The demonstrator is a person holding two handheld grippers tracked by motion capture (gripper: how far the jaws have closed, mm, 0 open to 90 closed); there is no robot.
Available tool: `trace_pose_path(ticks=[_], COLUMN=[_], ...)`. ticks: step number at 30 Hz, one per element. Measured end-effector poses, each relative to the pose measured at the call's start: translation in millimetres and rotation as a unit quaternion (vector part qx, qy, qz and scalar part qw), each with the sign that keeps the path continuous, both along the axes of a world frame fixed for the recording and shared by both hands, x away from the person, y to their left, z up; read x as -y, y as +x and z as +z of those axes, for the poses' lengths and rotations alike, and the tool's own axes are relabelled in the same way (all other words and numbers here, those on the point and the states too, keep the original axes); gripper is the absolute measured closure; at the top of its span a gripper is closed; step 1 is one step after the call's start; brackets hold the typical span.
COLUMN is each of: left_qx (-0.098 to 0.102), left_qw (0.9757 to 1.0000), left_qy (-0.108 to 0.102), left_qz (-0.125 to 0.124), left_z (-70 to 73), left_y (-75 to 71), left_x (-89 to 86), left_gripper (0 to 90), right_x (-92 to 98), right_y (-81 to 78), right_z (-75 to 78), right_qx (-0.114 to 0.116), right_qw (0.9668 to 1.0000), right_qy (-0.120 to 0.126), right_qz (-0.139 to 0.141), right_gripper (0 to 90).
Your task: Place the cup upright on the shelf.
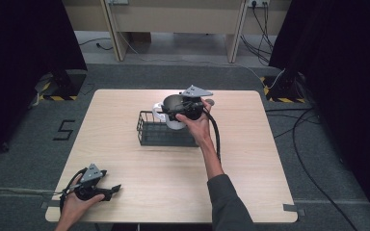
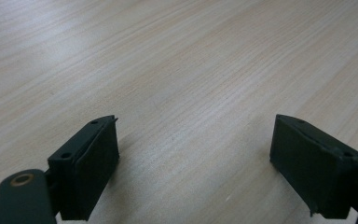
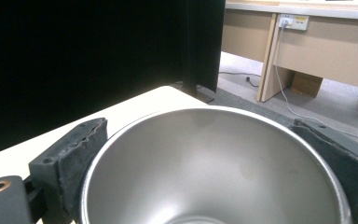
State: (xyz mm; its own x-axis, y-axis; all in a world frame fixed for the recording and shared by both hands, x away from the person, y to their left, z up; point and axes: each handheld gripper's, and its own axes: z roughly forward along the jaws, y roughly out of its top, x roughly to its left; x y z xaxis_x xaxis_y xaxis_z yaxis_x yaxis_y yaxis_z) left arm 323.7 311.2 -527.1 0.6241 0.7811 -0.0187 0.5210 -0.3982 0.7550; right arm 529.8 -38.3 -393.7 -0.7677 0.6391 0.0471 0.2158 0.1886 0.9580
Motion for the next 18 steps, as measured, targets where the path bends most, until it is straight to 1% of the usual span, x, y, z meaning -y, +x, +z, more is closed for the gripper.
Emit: trace_pose_path(ticks=[12, 15, 18], left_qx=[0.000, 0.000, 0.000], left_qw=[1.0000, 1.0000, 1.0000], left_qy=[0.000, 0.000, 0.000], left_qz=[-0.001, -0.001, -0.001], left_z=[-0.1, 0.0, 0.0], left_y=[-0.2, -0.3, -0.3], left_x=[0.0, 0.0, 0.0], left_gripper=[14.6, 14.7, 14.6], right_x=[-0.4, 0.1, -0.3], right_y=[2.8, 3.5, 3.8], right_z=[-15.2, -19.4, -23.0], right_qx=[-0.012, -0.016, -0.018], right_qw=[0.9999, 0.9999, 0.9998], right_qy=[0.000, -0.005, -0.004], right_qz=[-0.002, -0.004, -0.004], right_gripper=[6.6, 6.6, 6.6])
